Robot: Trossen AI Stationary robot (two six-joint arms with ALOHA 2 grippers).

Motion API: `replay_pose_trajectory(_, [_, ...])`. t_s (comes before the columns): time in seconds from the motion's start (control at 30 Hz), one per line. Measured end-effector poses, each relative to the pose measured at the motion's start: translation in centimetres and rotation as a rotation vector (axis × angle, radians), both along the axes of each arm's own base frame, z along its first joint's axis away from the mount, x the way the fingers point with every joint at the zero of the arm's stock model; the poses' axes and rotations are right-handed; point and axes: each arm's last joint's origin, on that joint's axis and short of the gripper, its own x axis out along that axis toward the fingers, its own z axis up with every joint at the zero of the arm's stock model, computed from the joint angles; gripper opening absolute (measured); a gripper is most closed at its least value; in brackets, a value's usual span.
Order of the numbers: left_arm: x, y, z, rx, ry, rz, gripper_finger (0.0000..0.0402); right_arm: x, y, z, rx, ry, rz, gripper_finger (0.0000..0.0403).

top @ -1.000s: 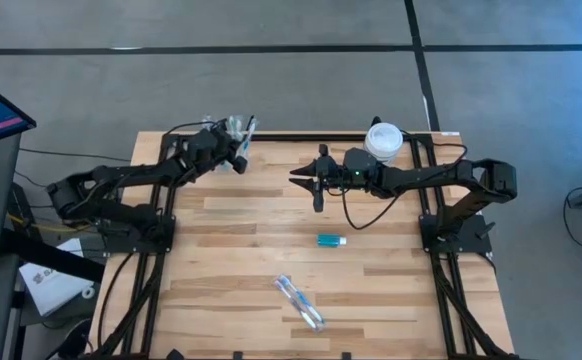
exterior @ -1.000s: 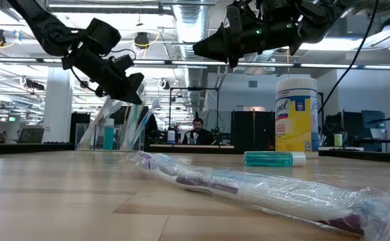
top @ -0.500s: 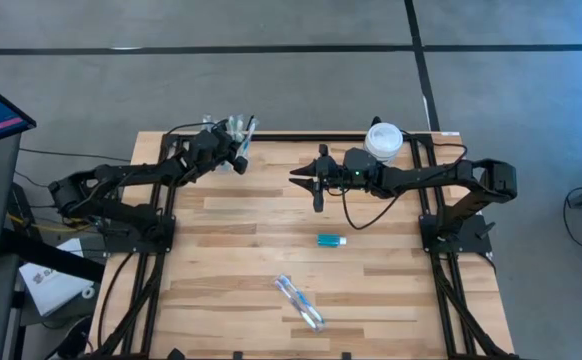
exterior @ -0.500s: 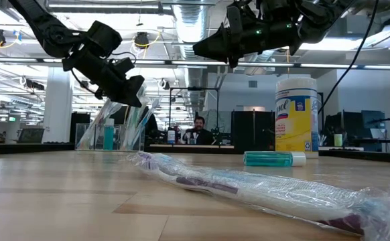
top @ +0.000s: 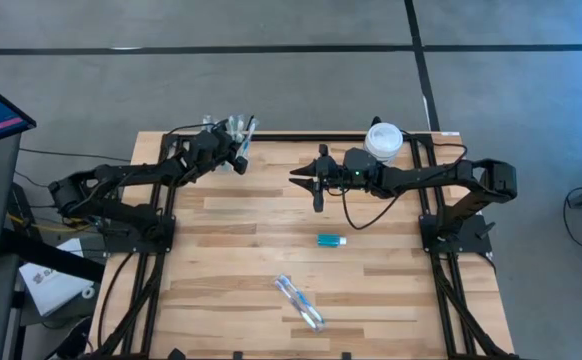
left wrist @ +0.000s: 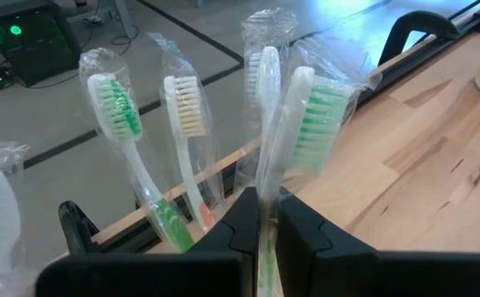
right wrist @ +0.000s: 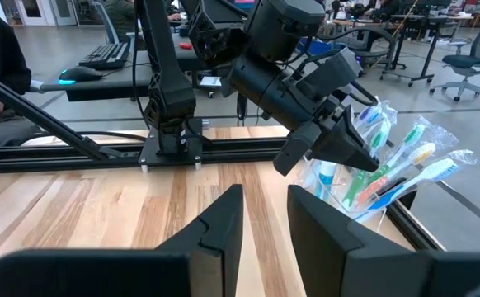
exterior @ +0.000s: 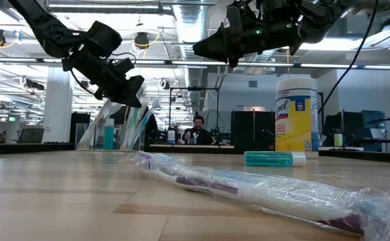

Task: Pick & Place toothbrushing station
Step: Put the green toothbrush into the transparent organizer

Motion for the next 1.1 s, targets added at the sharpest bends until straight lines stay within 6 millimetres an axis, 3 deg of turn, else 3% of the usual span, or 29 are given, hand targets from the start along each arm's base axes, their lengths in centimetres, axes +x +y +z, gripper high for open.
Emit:
replay_pose_trajectory(0.67, [-0.55,-0.03,-0.63,-0.017,-0.005,0.023,0.0015,0.00,0.00,-0.01,0.000,0.000,0.000,0.0088])
replay_pose_trajectory(1.1, [-0.30,-0.03,-0.33,0.015,-0.045,0.012,0.0101,0.00,0.00,0.00,0.000,0.000,0.000,0.0088])
